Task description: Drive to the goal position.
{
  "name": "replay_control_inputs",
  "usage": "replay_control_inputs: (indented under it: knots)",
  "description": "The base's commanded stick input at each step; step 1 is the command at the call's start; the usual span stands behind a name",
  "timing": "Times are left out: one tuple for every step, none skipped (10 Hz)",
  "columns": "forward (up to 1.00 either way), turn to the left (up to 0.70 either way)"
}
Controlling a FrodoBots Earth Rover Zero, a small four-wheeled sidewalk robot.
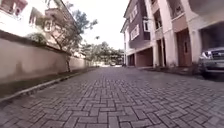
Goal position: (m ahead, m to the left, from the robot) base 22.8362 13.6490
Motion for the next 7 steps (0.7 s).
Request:
replay_control_inputs:
  knots:
    - [0.7,0.0]
    - [0.7,0.0]
    - [0.7,0.0]
    - [0.7,0.0]
    - [0.7,0.0]
    - [0.7,0.0]
    - [0.7,0.0]
